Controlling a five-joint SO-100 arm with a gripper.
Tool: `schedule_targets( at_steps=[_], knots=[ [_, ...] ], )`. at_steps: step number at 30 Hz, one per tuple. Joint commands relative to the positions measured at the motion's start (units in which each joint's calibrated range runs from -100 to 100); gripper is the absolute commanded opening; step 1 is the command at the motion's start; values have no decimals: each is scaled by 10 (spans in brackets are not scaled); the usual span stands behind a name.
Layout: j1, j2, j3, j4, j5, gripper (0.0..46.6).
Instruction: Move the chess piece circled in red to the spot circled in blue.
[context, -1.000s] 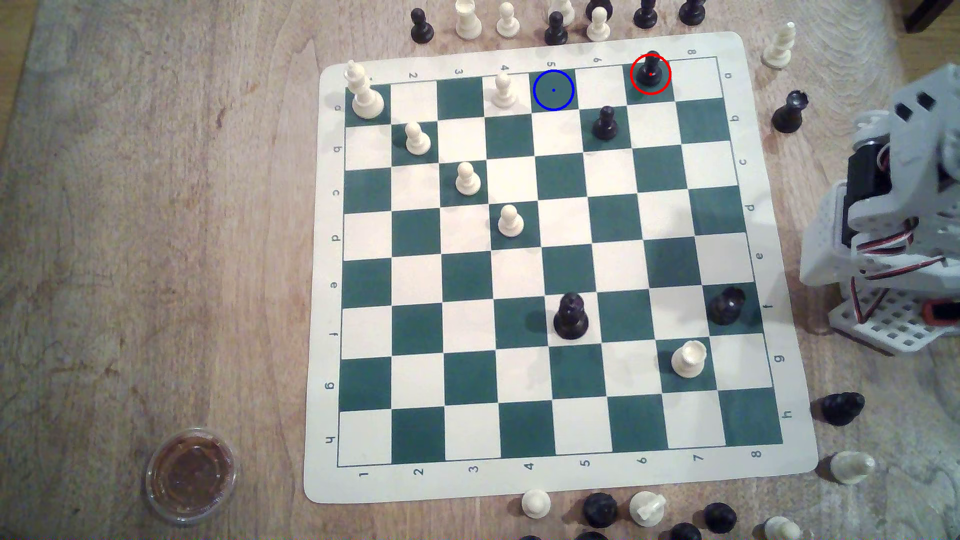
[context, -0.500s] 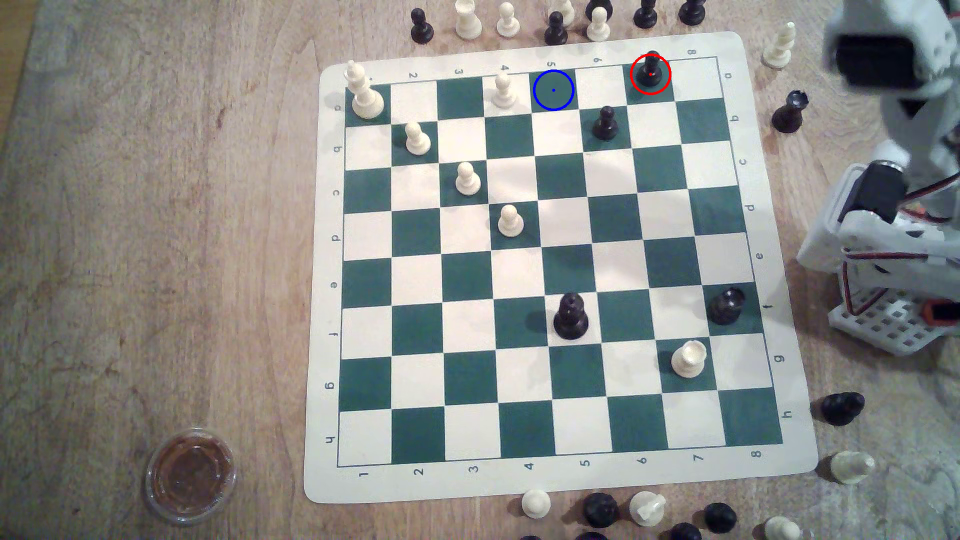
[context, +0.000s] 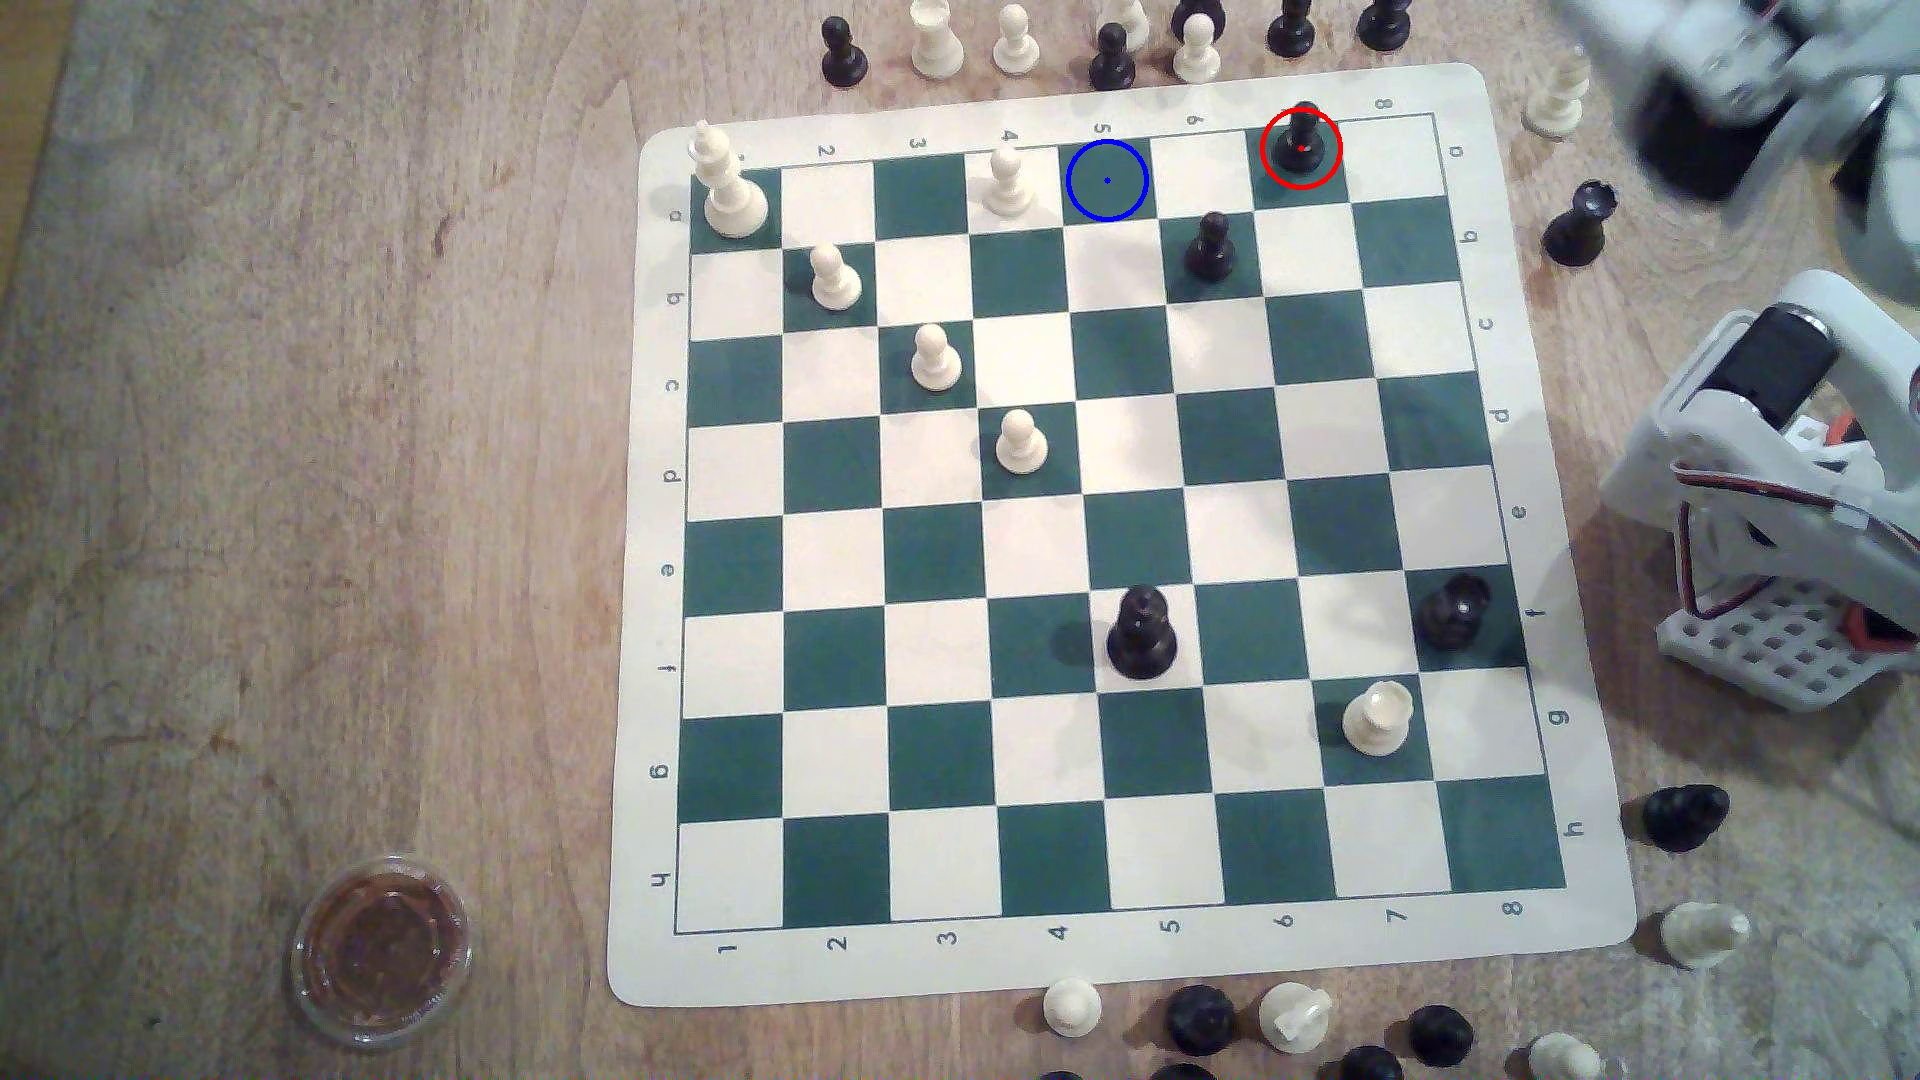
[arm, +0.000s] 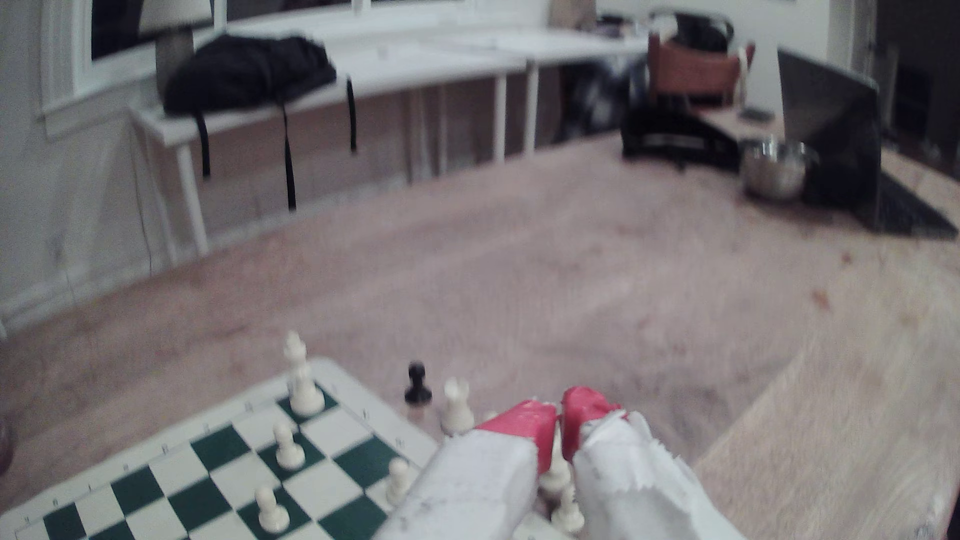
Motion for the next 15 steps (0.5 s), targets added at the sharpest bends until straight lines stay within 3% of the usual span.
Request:
schedule_targets(
  at_steps=[1,3,7,15],
  knots=[
    [20,25,-25,90,-10,19],
    [27,84,-31,112,-12,73],
    [38,177,-53,113,-12,78],
    [62,392,-147,101,-23,170]
  ],
)
